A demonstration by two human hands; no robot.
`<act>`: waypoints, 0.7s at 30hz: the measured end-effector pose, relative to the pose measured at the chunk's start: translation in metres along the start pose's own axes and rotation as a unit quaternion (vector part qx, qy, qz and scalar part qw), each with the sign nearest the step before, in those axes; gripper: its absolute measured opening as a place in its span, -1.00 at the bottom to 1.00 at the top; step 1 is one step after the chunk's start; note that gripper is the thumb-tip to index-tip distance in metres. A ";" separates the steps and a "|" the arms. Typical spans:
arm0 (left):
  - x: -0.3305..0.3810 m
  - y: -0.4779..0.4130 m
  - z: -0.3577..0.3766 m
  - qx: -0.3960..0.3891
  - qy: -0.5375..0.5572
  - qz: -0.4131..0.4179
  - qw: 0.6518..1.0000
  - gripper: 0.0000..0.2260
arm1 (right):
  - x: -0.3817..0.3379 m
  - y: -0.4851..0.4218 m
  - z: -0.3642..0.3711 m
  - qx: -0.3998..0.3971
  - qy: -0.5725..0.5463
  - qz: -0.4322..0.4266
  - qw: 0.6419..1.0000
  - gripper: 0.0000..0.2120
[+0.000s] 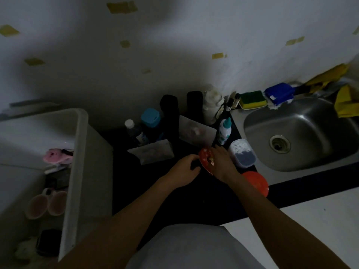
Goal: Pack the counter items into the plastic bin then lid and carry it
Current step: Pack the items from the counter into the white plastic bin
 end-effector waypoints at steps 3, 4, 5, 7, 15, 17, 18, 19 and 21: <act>-0.011 -0.004 0.007 -0.014 0.002 -0.037 0.999 -0.57 | 0.004 -0.004 0.016 -0.040 0.062 -0.005 0.997 -0.36; -0.015 -0.006 0.007 -0.015 0.002 -0.048 0.999 -0.55 | 0.005 -0.005 0.018 -0.036 0.080 -0.011 0.996 -0.34; -0.017 -0.007 0.006 -0.016 0.003 -0.057 0.998 -0.54 | 0.006 -0.006 0.019 -0.033 0.096 -0.020 0.995 -0.32; -0.019 -0.009 0.006 -0.021 0.006 -0.072 0.997 -0.52 | 0.006 -0.009 0.017 -0.027 0.122 -0.038 0.991 -0.29; -0.034 -0.014 0.026 0.015 0.100 -0.128 0.987 -0.66 | 0.004 -0.002 0.017 -0.050 0.182 -0.014 0.982 -0.27; -0.037 -0.012 0.035 0.030 0.141 -0.141 0.979 -0.63 | 0.008 0.003 0.026 -0.064 0.165 0.015 0.984 -0.18; -0.040 -0.012 0.038 0.036 0.153 -0.145 0.977 -0.61 | 0.010 0.006 0.029 -0.064 0.146 0.028 0.987 -0.13; -0.041 -0.011 0.040 0.040 0.162 -0.148 0.975 -0.59 | 0.013 0.009 0.032 -0.062 0.124 0.038 0.990 -0.08; -0.045 -0.011 0.041 0.043 0.181 -0.158 0.970 -0.56 | 0.015 0.012 0.036 -0.066 0.074 0.050 0.994 -0.03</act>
Point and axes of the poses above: each hand's wrist, its own y-axis away from the middle knuckle, its own z-axis out of the palm, x = y × z, the point moved 7 cm from there along -y, towards the middle knuckle, and after that the axes turned 14 degrees about y, right-handed, at the moved point
